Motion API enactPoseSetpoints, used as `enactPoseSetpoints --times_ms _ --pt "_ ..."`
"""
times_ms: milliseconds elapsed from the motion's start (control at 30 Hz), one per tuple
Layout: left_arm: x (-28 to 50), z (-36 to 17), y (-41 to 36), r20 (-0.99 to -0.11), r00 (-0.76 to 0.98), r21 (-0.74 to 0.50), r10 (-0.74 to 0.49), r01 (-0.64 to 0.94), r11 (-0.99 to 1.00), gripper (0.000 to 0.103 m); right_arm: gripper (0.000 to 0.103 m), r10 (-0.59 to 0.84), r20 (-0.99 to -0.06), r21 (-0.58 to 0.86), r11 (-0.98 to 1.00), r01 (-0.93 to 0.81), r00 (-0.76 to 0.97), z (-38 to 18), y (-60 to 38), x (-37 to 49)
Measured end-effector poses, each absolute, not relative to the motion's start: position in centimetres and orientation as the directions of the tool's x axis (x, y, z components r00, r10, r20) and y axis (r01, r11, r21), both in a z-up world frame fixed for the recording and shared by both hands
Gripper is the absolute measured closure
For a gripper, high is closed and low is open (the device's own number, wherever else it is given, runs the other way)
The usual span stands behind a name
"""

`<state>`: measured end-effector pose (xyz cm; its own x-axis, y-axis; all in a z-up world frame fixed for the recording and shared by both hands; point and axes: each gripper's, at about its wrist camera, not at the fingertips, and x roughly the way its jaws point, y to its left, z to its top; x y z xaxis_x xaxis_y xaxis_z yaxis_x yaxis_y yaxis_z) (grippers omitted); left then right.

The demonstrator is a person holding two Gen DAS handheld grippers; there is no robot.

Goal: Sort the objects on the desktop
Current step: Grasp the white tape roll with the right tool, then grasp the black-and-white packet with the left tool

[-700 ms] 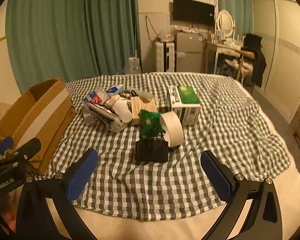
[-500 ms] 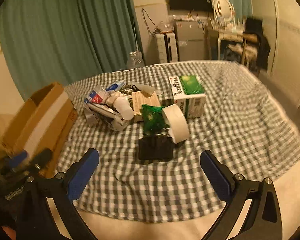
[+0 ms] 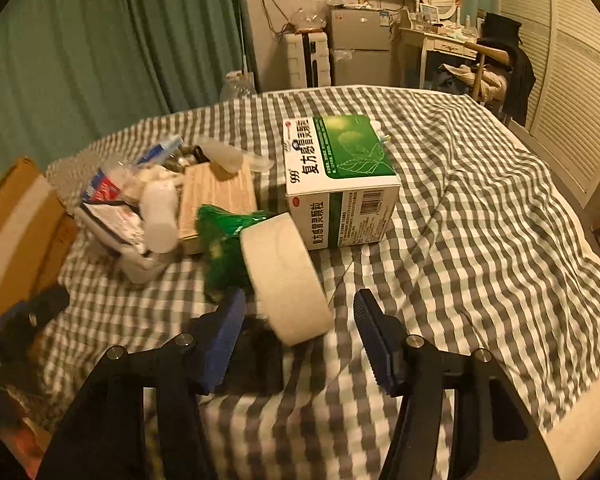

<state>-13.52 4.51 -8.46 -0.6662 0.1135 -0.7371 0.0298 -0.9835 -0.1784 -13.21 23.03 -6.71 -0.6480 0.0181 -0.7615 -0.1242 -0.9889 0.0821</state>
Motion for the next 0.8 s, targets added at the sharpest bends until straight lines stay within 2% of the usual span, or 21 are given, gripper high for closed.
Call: enactPoseSetpoints --times_ms 200,267,300,400,533,567,600,633,667,800 --pt "-16.6 -9.1 5.4 -0.743 -0.656 -0.207 0.132 0.039 -0.978 0.000 0.046 -0.001 -0.764 0.086 -0.991 -0.100 -0.645 -7.5 23.4 -14.8" --pt "-17.3 -9.2 5.5 -0.739 -0.657 -0.227 0.149 0.034 -0.973 0.000 0.056 -0.017 -0.771 0.097 -0.991 -0.091 -0.637 -7.9 23.1 -14.8" --pt "-17.7 -9.3 5.5 -0.736 -0.658 -0.236 0.160 0.029 -0.971 0.000 0.068 -0.017 -0.773 0.094 -0.992 -0.088 -0.634 -7.9 23.0 -14.8" --pt "-18.7 -9.6 5.5 -0.740 -0.663 -0.200 0.110 0.062 -0.978 0.000 0.069 -0.006 -0.770 0.069 -0.995 -0.074 -0.638 -7.8 22.6 -14.6" --pt "-19.2 -9.5 5.1 -0.720 -0.673 -0.271 0.169 0.049 -0.961 0.003 0.069 -0.012 -0.770 0.066 -0.996 -0.061 -0.638 -7.6 22.2 -14.2" --pt "-19.2 -9.5 5.2 -0.721 -0.671 -0.268 0.172 0.042 -0.962 0.015 0.069 -0.007 -0.769 0.058 -0.997 -0.060 -0.639 -7.5 22.1 -14.2" --pt "-19.4 -9.5 5.4 -0.731 -0.662 -0.252 0.164 0.038 -0.967 0.035 0.069 -0.006 -0.767 0.059 -0.996 -0.061 -0.642 -7.4 22.2 -14.0" --pt "-19.7 -9.8 5.6 -0.756 -0.639 -0.216 0.141 0.040 -0.976 0.048 0.069 -0.012 -0.766 0.068 -0.996 -0.063 -0.643 -7.3 22.3 -14.0" --pt "-20.1 -10.2 5.8 -0.781 -0.611 -0.192 0.129 0.039 -0.981 0.073 0.069 -0.016 -0.764 0.077 -0.995 -0.067 -0.645 -7.2 22.5 -13.9" --pt "-19.9 -10.9 4.5 -0.795 -0.575 -0.271 0.194 0.050 -0.961 0.084 0.069 -0.012 -0.760 0.086 -0.993 -0.082 -0.650 -7.0 23.0 -13.3"
